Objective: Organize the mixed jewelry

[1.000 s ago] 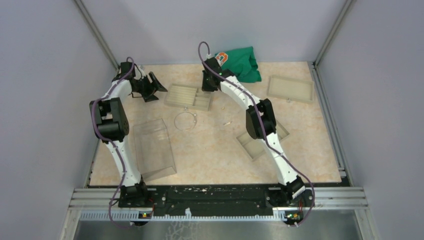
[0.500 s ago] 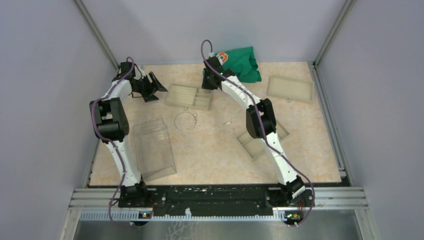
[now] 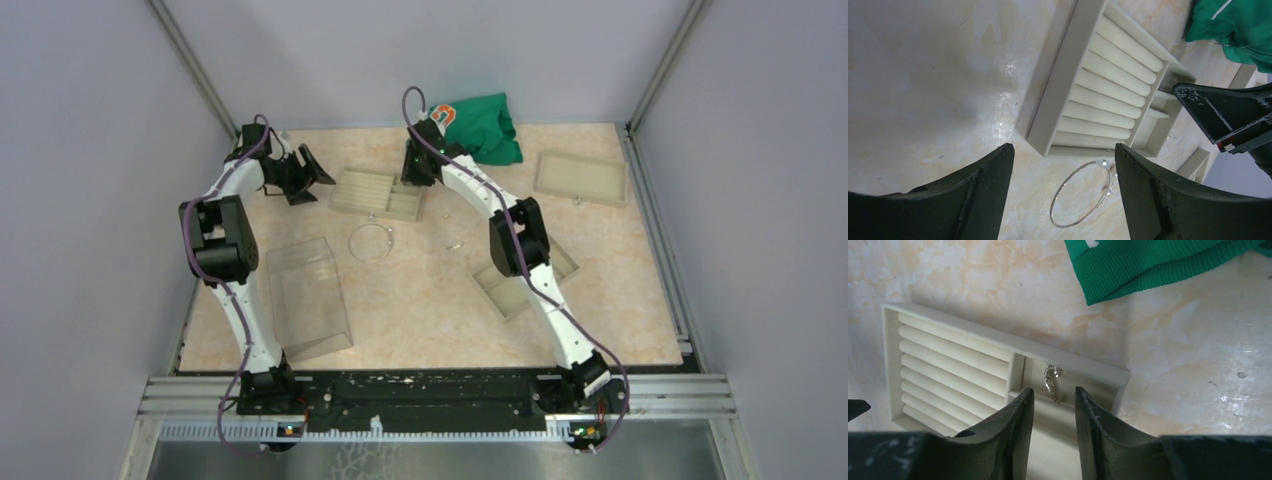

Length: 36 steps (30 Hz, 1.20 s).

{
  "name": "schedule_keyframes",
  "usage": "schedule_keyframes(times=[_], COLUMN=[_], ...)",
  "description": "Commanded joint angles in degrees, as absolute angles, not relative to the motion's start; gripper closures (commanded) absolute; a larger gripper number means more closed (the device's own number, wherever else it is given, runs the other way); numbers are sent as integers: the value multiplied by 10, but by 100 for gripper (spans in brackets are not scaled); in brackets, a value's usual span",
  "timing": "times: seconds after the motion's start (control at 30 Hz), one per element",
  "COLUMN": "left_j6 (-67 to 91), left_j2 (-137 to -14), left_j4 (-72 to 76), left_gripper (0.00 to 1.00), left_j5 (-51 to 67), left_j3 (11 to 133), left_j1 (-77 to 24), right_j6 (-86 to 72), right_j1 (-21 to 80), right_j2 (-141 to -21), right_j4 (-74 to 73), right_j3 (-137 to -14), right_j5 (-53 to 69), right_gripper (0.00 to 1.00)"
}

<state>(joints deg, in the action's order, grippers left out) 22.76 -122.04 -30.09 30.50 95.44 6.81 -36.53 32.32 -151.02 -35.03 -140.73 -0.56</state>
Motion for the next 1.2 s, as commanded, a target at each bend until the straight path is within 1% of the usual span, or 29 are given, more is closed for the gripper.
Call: schedule_keyframes(times=[0.0, 0.07, 0.17, 0.27, 0.33, 0.53, 0.6, 0.67, 0.77, 0.87, 1.0, 1.17], left_j6=[209, 202, 193, 173, 162, 194, 196, 195, 182, 177, 182, 186], left_j2=[-1165, -1139, -1100, -1056, -1036, -1008, -1011, -1015, -1016, -1027, -1038, -1048], left_j4=[-319, -322, -331, -333, -333, -311, -310, -317, -319, -333, -330, -334], left_gripper=[19, 18, 17, 16, 15, 15, 14, 14, 14, 13, 13, 13], left_j5=[261, 238, 208, 157, 123, 167, 163, 161, 131, 103, 113, 136], left_j3=[948, 941, 922, 898, 881, 841, 840, 844, 844, 857, 864, 865], left_j1=[47, 31, 4, -57, -101, -138, -143, -144, -144, -133, -97, -61], right_j6=[-344, -326, -310, -302, -298, -309, -320, -335, -406, -463, -525, -569], right_j1=[317, 315, 308, 302, 300, 299, 300, 300, 300, 304, 306, 308], right_j2=[-1417, -1371, -1289, -1175, -1112, -1034, -1031, -1043, -1067, -1084, -1113, -1161], right_j4=[-325, -318, -304, -266, -254, -285, -303, -335, -378, -377, -386, -399], right_j3=[-1410, -1369, -1257, -1078, -981, -823, -801, -806, -822, -822, -837, -861], right_j5=[-29, -41, -54, -63, -65, -74, -82, -79, -74, -67, -74, -75], right_gripper=[61, 60, 60, 60, 59, 59, 58, 58, 58, 58, 57, 60])
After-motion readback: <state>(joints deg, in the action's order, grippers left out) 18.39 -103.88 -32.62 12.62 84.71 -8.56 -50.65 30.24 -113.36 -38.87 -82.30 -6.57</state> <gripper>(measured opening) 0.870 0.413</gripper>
